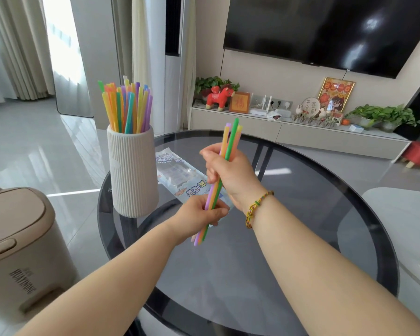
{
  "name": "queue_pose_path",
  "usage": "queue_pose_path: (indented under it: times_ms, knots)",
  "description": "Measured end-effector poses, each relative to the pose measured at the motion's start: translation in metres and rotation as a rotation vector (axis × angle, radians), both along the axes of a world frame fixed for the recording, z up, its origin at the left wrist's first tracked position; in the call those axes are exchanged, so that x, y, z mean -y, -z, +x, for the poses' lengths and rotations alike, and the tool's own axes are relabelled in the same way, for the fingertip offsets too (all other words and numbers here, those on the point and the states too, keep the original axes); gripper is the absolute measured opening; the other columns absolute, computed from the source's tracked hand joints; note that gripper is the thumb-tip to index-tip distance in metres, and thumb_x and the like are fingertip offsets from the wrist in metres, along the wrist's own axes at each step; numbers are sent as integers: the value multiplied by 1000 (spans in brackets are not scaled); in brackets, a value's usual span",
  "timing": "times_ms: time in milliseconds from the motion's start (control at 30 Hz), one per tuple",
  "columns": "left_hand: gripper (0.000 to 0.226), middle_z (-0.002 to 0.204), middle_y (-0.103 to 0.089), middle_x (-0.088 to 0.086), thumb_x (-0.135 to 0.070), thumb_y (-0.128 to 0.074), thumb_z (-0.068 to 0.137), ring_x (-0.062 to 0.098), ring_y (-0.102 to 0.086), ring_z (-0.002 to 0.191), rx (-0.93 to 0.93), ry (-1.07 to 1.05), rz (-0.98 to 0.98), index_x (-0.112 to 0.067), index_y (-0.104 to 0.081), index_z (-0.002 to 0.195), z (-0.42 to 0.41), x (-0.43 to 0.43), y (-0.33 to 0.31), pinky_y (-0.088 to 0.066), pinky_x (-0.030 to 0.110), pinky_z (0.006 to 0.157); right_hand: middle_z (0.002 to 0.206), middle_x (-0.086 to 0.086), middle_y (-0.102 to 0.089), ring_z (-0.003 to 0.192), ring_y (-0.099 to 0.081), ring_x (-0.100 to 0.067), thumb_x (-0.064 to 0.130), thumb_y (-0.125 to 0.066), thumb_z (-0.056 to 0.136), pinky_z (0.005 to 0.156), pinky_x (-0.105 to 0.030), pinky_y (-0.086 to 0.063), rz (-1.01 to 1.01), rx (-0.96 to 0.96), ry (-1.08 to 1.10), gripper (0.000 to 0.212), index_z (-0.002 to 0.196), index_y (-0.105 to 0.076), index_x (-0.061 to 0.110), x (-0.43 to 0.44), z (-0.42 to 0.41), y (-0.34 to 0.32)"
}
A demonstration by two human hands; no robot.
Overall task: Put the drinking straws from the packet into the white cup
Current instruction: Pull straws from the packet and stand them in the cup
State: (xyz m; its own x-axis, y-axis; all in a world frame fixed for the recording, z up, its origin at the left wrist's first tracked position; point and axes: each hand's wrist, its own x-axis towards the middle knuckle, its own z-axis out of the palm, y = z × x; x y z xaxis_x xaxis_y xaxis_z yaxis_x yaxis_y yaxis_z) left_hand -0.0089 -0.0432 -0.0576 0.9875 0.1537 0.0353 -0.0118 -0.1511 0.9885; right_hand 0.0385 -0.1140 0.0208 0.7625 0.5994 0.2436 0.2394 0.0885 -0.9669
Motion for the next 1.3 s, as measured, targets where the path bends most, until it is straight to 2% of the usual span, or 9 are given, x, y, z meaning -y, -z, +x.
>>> queue_pose_path:
  times_ms: [233, 467, 567, 700, 833, 933, 1033, 1167, 1300]
  knots:
    - [26, 36, -39, -13, -18, -53, 88, 2, -35, 33, -107, -3, 106, -26, -55, 63, -9, -6, 1, -32, 10, 37, 32, 8, -50, 35, -50, -2, 7, -57, 85, 49, -18, -47, 161, -62, 99, 20, 69, -56, 19, 5, 9, -12]
    - [32, 32, -40, -15, -15, -52, 89, 0, -36, 33, -13, 30, 164, -27, -51, 60, -15, -23, -22, -31, 8, 40, 73, -1, -65, 54, -58, -14, 9, -58, 82, 54, -21, -49, -216, -83, -68, 20, 68, -60, 22, -8, -11, 14]
    - [31, 50, -45, -11, -8, -58, 84, -3, -43, 39, 42, 1, 207, -24, -49, 59, -20, -33, -30, -35, 7, 44, 51, 8, -66, 57, -59, -19, 15, -50, 88, 54, -24, -50, -160, -95, -20, 26, 64, -58, 21, -23, -12, 9]
    - [21, 64, -49, -9, -16, -66, 79, -3, -50, 50, 21, -50, 296, -24, -49, 70, -30, -51, -38, -38, 3, 48, 35, 6, -56, 53, -65, -6, 19, -41, 94, 56, -21, -53, 1, -90, -4, 30, 68, -55, 20, -40, -13, -4]
    - [28, 82, -60, -25, -10, -67, 77, -11, -59, 75, 169, -268, 277, -36, -57, 79, -53, -75, -30, -41, -1, 67, 30, 7, -44, 35, -56, -5, 16, -38, 95, 46, -15, -50, 249, -161, 40, 30, 69, -53, 15, -49, -5, -30]
    - [36, 68, -62, -18, -2, -63, 76, 3, -59, 65, 292, -634, 268, -36, -59, 65, -73, -91, -26, -42, 0, 60, 30, 9, -40, 31, -50, -6, 17, -37, 96, 49, -22, -51, 453, -217, 27, 31, 69, -50, 13, -58, 2, -60]
    - [26, 73, -54, -9, -5, -66, 74, 6, -50, 71, 385, -868, 323, -27, -53, 80, -78, -105, -33, -40, 12, 64, 31, 9, -43, 32, -50, -5, 19, -37, 97, 52, -26, -50, 535, -209, 10, 33, 66, -49, 13, -76, 0, -81]
    - [81, 126, -40, -2, -20, -76, 67, 14, -39, 116, 325, -778, 320, -24, -28, 132, -60, -119, -44, -31, 27, 97, 32, 8, -45, 35, -53, -6, 22, -40, 95, 58, -27, -52, 564, -230, 13, 34, 64, -49, 13, -101, -7, -93]
    - [119, 149, -22, 3, -25, -81, 59, 20, -22, 136, 297, -655, 292, -30, 5, 141, -39, -125, -51, -23, 39, 108, 46, 9, -57, 51, -61, -6, 24, -44, 94, 58, -18, -54, 497, -186, 46, 33, 63, -50, 14, -119, -10, -93]
